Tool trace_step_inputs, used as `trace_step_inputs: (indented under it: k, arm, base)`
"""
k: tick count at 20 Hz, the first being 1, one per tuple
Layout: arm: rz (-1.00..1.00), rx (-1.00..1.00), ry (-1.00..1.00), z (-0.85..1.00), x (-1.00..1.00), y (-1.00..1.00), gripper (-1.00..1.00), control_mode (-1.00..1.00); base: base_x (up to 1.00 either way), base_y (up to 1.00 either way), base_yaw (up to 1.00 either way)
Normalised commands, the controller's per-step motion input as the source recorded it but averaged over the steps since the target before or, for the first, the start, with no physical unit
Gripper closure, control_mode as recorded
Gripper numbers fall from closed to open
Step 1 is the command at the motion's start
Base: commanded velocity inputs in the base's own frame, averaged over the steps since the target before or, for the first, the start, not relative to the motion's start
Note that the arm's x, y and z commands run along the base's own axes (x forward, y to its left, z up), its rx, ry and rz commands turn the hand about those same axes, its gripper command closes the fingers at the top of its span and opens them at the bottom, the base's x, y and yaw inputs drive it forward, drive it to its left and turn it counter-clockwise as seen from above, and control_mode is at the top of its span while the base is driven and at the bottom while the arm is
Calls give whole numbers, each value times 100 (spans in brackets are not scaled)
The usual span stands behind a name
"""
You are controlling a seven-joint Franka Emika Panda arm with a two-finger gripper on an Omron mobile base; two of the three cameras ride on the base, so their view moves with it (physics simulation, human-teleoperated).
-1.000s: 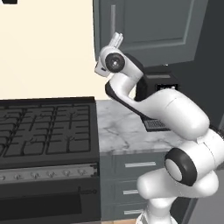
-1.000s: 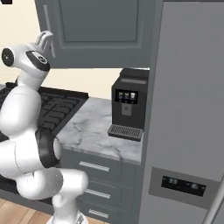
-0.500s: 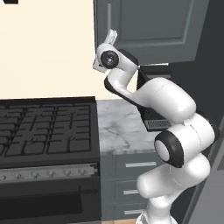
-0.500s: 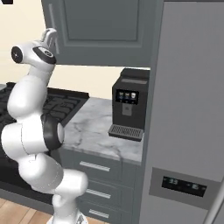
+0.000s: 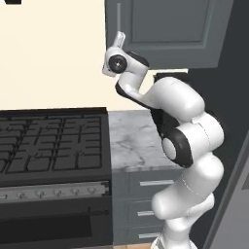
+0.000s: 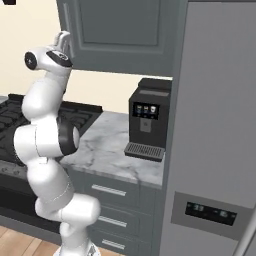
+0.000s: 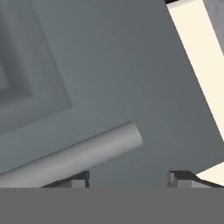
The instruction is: Pick the jar and candle from the dining table and place them in the open cabinet. Close the cabinet after placing the objects.
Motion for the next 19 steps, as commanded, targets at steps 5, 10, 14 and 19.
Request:
trace_step_inputs:
  k: [5,10,14,19]
  arm:
    - [0,-3,0,0,75,-58,-100,-100]
    - [0,-2,0,0,78,-56,-100,-100]
    - [0,0,0,0,76,-53,-100,-100]
    - [0,0,0,0,63,-48,-100,-100]
  base:
    - [0,0,0]
    - [0,0,0]
    - [0,0,0]
    - [0,0,0]
